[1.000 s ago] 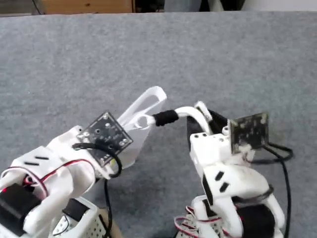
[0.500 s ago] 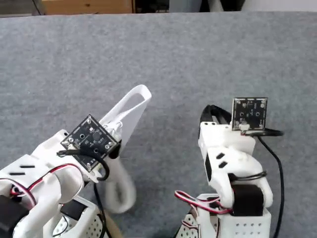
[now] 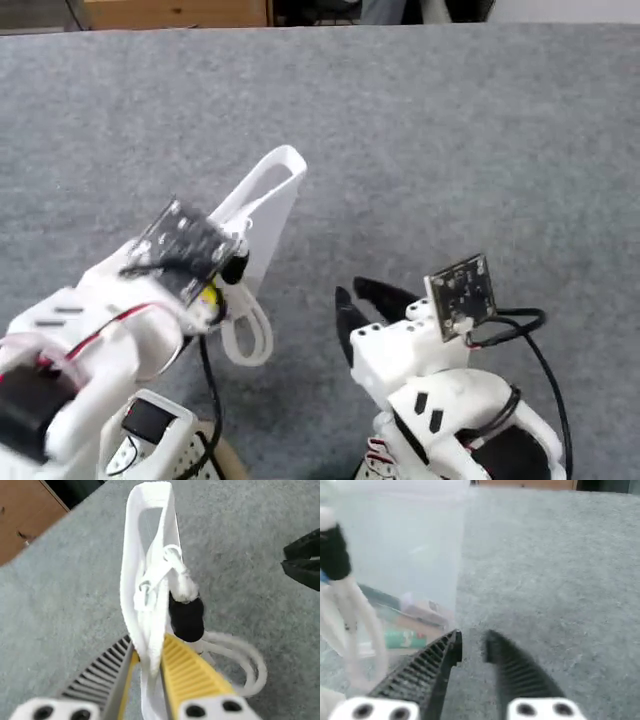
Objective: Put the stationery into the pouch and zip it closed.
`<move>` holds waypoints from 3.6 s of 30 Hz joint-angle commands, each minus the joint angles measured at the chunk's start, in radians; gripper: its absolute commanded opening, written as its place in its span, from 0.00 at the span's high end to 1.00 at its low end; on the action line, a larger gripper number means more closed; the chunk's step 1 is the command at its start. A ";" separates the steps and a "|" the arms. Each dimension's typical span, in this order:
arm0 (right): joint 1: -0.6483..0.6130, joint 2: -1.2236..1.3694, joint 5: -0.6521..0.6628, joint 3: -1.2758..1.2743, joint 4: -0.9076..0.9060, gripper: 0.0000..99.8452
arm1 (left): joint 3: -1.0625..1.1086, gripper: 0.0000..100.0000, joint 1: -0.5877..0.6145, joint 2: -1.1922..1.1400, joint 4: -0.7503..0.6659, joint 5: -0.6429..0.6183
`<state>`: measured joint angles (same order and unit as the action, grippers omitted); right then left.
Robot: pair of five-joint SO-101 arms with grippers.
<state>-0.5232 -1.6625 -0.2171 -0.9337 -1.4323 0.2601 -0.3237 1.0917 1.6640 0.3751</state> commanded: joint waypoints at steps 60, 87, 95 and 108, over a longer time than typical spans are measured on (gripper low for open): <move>-0.123 0.041 0.052 -0.386 0.574 0.76 | -0.010 0.97 -0.002 -0.032 -0.095 -0.054; -0.115 0.030 0.058 -0.394 0.554 0.99 | -0.030 0.97 -0.119 -0.032 -0.017 -0.078; -0.117 0.030 0.060 -0.394 0.554 0.99 | -0.035 0.97 -0.119 -0.032 -0.018 -0.080; -0.112 0.030 0.060 -0.094 0.318 0.85 | -0.025 0.97 -0.122 -0.023 -0.014 -0.114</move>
<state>-0.6429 -1.6241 -0.1695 -1.1838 -0.9904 0.2585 -0.4342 1.0610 1.6502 0.2723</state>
